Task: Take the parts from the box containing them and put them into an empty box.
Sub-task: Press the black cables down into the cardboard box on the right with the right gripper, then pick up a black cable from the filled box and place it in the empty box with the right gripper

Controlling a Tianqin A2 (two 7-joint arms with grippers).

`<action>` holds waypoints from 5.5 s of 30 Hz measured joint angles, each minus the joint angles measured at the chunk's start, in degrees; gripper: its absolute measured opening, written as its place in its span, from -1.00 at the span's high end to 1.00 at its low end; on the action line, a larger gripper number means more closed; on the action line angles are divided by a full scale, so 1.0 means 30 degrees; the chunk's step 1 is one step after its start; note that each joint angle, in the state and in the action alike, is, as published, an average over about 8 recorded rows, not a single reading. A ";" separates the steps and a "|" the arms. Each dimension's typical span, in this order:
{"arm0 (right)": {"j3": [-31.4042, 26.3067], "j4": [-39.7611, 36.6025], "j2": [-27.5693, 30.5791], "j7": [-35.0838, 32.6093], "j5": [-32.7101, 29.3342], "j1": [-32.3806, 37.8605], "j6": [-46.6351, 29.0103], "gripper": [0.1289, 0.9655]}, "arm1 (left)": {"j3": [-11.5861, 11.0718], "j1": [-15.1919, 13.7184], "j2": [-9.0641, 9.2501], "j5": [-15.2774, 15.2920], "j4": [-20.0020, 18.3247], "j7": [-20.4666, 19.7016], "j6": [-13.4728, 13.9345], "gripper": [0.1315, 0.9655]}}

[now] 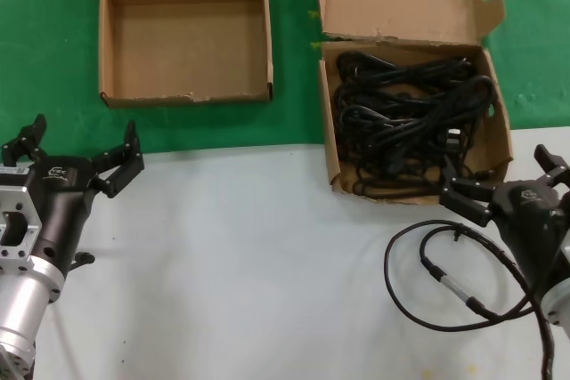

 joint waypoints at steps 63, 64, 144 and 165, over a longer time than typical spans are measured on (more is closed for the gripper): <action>-0.6448 0.1352 1.0168 -0.7698 -1.1313 1.0206 -1.3915 -0.85 | 0.0001 0.0000 0.0000 0.0005 0.0000 -0.0005 0.0000 0.97; -0.6511 0.1273 1.0084 -0.7693 -1.1480 1.0259 -1.3891 -0.85 | 0.0001 0.0000 0.0000 0.0005 0.0000 -0.0005 0.0000 0.97; -0.6224 0.2372 0.8919 -0.4416 -1.5932 0.9938 -1.4782 0.62 | 0.0000 0.0000 0.0000 0.0005 0.0000 -0.0005 0.0000 0.97; -0.6459 0.0701 0.7428 -0.4470 -1.7126 1.0573 -1.4270 0.03 | 0.0000 0.0000 0.0000 0.0005 0.0000 -0.0005 0.0000 0.97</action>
